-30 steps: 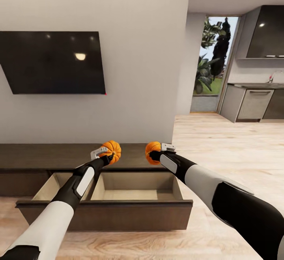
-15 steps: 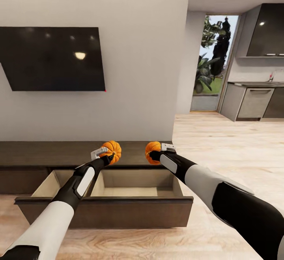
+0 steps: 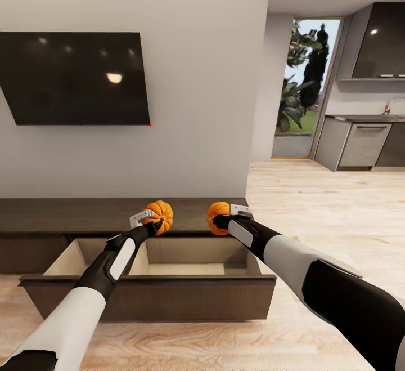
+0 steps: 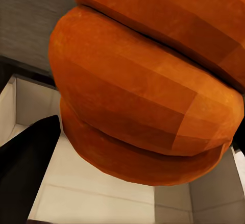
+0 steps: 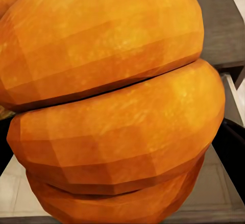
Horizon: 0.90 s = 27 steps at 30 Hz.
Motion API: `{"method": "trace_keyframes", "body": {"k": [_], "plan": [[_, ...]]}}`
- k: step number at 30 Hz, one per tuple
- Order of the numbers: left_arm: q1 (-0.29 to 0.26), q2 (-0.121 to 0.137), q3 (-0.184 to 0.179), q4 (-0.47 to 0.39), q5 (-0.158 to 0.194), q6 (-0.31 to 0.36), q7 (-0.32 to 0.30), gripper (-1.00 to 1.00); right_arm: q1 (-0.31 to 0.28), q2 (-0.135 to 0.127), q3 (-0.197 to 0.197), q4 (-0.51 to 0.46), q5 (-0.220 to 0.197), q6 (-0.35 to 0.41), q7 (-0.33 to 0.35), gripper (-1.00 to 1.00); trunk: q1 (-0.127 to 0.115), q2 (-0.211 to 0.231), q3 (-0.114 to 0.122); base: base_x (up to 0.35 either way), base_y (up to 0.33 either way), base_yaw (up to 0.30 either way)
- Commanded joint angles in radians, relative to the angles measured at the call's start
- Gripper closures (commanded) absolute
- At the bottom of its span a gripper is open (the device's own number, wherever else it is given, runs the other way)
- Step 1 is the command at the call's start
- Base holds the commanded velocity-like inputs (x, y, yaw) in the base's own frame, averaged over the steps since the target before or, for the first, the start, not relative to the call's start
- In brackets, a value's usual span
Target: Place each of the two pumpkins and all three candles from the living room inside a cabinet in the living room (use any cabinet), then make sure every cabinet is closed, and position the cauldron so it is next to a table in the living room.
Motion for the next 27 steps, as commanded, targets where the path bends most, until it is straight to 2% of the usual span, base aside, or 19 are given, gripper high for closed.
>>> {"method": "trace_keyframes", "body": {"k": [1,27], "plan": [[-0.001,0.001,-0.003,-0.002,0.010,0.004,0.009,1.00,-0.001,-0.001,0.005,-0.002,-0.001,0.003,-0.009,1.00,0.004,-0.008,-0.004,0.000,0.000,0.000],[-0.001,0.001,-0.004,-0.002,0.010,0.004,0.007,1.00,-0.001,-0.001,0.005,-0.002,0.000,0.003,-0.009,1.00,0.103,-0.190,-0.086,0.000,0.000,0.000]]}}
